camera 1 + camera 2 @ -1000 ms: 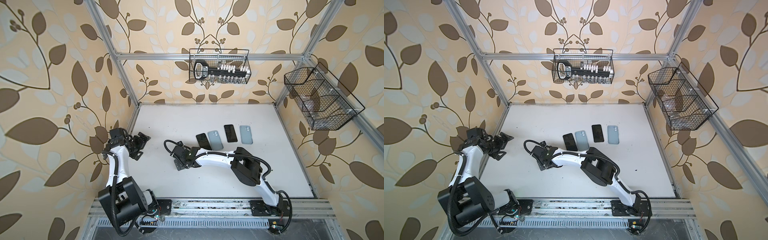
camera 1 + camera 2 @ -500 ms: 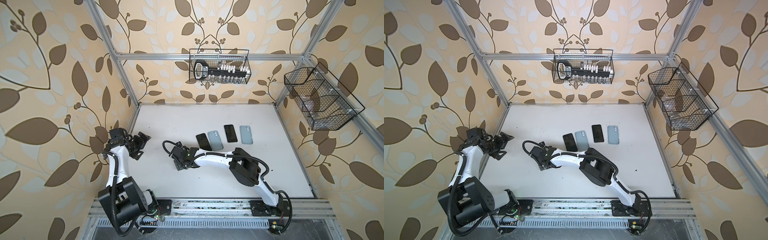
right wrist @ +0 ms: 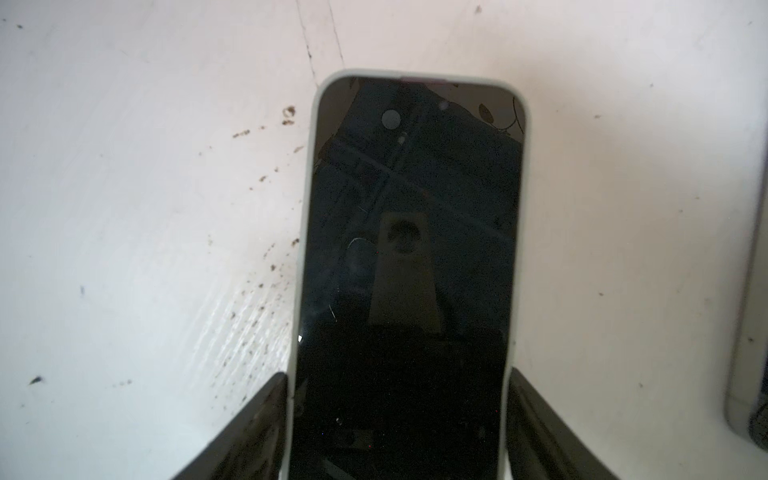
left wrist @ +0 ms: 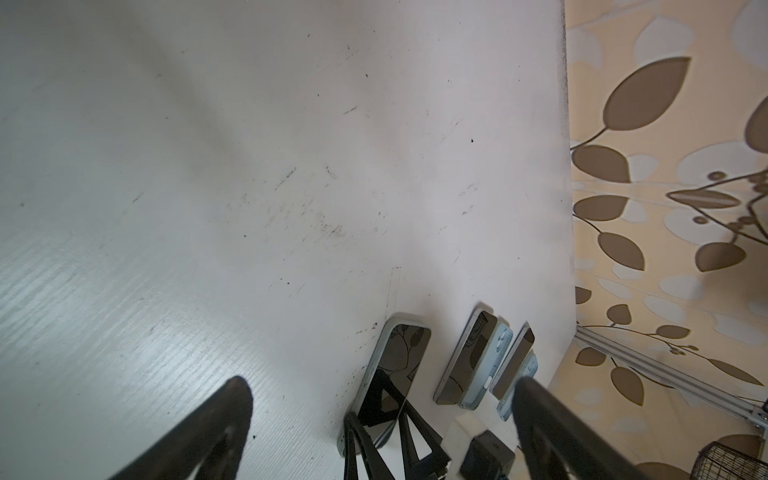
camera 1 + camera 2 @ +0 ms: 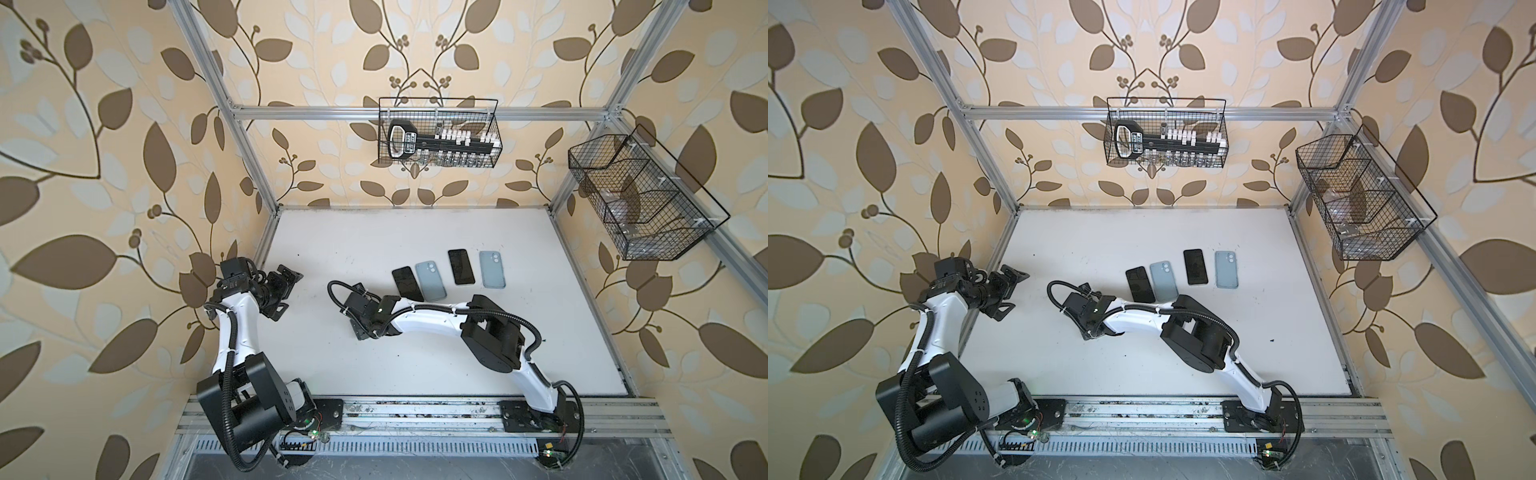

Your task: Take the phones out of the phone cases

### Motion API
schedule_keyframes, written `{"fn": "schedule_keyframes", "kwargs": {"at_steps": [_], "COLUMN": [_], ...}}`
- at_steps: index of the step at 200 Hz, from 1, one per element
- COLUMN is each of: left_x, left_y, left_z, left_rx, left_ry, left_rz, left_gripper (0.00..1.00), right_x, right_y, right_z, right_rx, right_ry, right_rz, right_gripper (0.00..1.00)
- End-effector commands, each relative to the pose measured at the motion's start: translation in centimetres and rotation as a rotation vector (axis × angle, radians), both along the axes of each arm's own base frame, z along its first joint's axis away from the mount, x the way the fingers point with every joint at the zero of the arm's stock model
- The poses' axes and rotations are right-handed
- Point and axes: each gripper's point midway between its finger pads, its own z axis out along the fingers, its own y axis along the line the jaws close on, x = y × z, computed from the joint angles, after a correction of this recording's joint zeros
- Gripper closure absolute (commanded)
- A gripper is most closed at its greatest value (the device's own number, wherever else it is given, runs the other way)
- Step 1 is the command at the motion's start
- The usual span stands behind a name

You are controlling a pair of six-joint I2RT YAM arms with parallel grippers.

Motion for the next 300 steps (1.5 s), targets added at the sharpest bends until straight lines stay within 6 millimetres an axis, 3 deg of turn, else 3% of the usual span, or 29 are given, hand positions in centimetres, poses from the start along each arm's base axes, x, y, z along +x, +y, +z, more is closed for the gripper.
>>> {"fn": "schedule_keyframes", "kwargs": {"at_steps": [1, 28, 76, 125, 155, 245, 267, 282, 300], "left_x": [0.3, 0.5, 1.5, 1.6, 2.0, 3.8, 4.4, 4.6, 4.8], "left_y": [-0.7, -3.0, -9.7, -14.4, -17.5, -21.3, -22.1, -22.7, -23.1], "left_z": [0.4, 0.4, -0.1, -1.8, -1.5, -0.5, -0.4, -0.3, 0.0], "left_rx": [-0.048, -0.116, -0.181, -0.225, -0.225, -0.21, -0.237, -0.265, -0.278], "left_ry": [-0.041, -0.071, -0.111, -0.151, -0.221, -0.381, -0.395, -0.398, -0.412], "left_rz": [-0.025, -0.081, -0.243, -0.335, -0.429, -0.542, -0.548, -0.547, -0.55], "left_gripper": [0.01, 0.01, 0.01, 0.01, 0.01, 0.05, 0.14, 0.26, 0.29], "right_x": [0.6, 1.1, 2.1, 2.6, 2.7, 2.3, 2.2, 2.0, 1.9], "right_y": [-1.7, -2.3, -4.1, -5.2, -5.5, -6.2, -6.3, -6.2, -6.2], "right_z": [1.2, 2.4, 3.7, 5.0, 6.2, 10.7, 11.3, 11.6, 11.9], "right_rx": [-0.018, 0.016, 0.052, 0.128, 0.188, 0.395, 0.416, 0.428, 0.434], "right_ry": [-0.011, -0.014, -0.015, 0.001, 0.016, 0.086, 0.091, 0.098, 0.095], "right_rz": [0.005, 0.006, 0.001, -0.008, -0.005, 0.019, 0.025, 0.031, 0.035], "right_gripper": [0.31, 0.31, 0.32, 0.33, 0.33, 0.34, 0.34, 0.34, 0.35]}}
